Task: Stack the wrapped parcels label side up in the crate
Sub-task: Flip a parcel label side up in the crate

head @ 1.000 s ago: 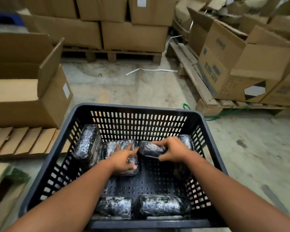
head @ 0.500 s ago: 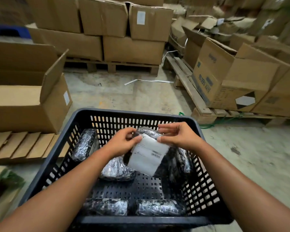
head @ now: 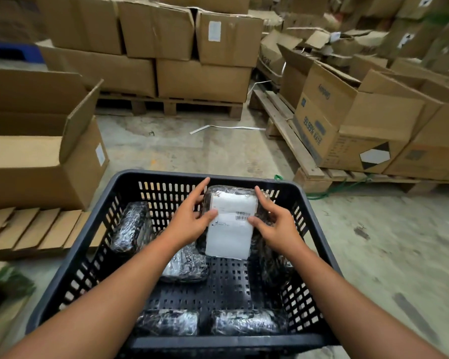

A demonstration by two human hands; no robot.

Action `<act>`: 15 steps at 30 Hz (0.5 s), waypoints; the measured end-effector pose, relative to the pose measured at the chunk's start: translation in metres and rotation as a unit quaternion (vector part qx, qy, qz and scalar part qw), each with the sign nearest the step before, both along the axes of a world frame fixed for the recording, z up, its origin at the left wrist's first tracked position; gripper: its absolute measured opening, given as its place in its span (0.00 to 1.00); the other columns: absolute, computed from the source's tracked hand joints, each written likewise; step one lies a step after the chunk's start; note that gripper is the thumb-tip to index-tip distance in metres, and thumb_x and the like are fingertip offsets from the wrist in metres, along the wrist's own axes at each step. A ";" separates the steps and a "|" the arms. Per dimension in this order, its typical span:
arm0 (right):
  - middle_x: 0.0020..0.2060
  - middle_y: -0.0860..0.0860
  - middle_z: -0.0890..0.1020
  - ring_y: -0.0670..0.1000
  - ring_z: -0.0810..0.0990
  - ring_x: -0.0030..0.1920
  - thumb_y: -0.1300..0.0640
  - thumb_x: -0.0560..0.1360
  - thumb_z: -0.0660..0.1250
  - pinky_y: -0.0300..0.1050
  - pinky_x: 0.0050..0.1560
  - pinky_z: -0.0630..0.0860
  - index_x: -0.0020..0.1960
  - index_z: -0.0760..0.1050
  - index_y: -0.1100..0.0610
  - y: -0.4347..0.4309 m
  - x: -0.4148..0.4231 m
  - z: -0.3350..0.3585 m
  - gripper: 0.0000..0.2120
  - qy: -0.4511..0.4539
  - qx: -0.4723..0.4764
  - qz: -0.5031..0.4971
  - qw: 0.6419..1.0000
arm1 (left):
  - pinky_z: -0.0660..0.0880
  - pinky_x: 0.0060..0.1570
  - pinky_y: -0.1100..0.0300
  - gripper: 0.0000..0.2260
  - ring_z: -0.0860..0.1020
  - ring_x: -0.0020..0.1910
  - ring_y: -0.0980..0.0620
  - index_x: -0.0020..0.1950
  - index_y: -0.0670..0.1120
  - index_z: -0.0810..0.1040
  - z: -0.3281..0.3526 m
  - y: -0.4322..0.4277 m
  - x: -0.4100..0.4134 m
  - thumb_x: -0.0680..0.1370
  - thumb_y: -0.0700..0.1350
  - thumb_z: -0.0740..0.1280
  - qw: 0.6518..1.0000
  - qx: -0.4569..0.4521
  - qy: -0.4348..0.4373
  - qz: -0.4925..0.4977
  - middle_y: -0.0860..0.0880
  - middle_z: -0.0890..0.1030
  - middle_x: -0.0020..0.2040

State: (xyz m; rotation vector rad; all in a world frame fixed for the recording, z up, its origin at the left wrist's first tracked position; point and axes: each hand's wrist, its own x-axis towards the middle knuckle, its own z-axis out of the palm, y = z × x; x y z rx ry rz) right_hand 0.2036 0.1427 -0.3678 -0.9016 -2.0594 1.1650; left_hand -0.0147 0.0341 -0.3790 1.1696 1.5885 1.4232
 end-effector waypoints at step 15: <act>0.78 0.58 0.67 0.59 0.68 0.76 0.50 0.65 0.85 0.52 0.76 0.66 0.85 0.51 0.53 0.011 -0.028 -0.028 0.59 -0.362 -0.018 0.041 0.931 | 0.60 0.76 0.53 0.70 0.57 0.78 0.39 0.74 0.57 0.25 -0.069 0.004 0.017 0.60 0.57 0.83 0.887 -0.236 0.350 -0.185 0.44 0.24 0.76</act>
